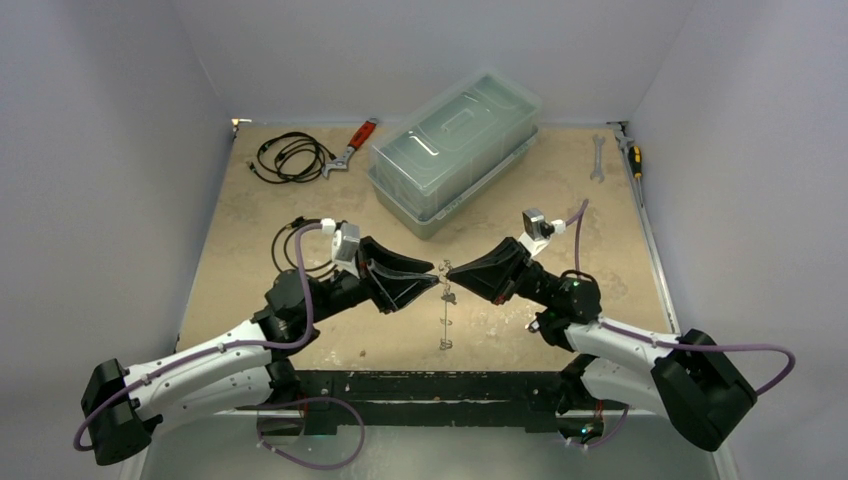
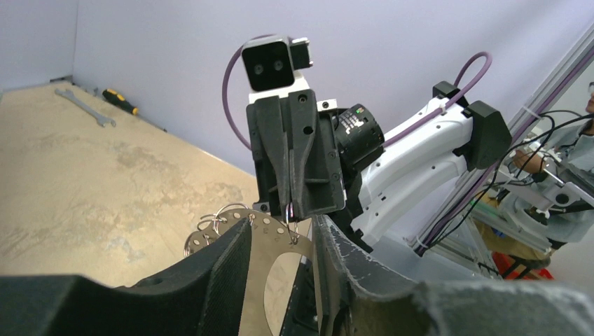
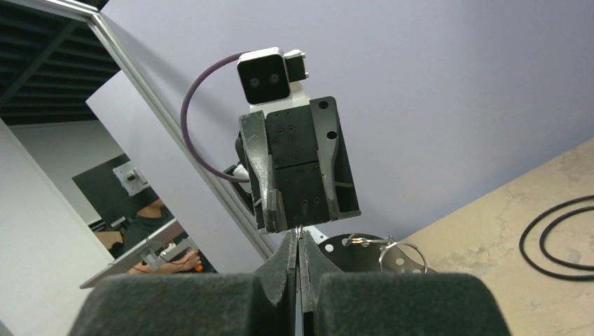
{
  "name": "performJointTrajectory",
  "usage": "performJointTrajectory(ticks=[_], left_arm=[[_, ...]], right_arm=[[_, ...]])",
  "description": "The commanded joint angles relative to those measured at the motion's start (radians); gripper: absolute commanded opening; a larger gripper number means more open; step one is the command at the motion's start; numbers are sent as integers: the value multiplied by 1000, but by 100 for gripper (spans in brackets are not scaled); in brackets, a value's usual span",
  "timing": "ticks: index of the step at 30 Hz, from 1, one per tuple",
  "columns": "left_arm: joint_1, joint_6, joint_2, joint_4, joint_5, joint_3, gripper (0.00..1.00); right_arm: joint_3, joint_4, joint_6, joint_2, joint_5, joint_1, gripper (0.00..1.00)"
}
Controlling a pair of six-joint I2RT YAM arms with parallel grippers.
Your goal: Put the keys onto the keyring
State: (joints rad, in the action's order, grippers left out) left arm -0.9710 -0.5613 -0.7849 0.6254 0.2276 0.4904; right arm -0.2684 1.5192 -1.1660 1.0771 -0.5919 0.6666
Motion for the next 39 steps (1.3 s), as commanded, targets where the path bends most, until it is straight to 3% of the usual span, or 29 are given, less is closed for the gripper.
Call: performJointTrajectory(ticks=[1,13,21,39], left_arm=[[3,-26,5,147,-20,-31,33],[3,-57,-58,200,15,-41,32],[3,-64,-55,183,15,-44,37],[3,-107,-110,249,80,-39,26]], right_arm=[[-22,317,-59,35,35,2,0],[-40,319,-58,21,41,4,0],[-26,317,-57,-19,49,4,0],[-35,318,-55,-8,49,3,0]])
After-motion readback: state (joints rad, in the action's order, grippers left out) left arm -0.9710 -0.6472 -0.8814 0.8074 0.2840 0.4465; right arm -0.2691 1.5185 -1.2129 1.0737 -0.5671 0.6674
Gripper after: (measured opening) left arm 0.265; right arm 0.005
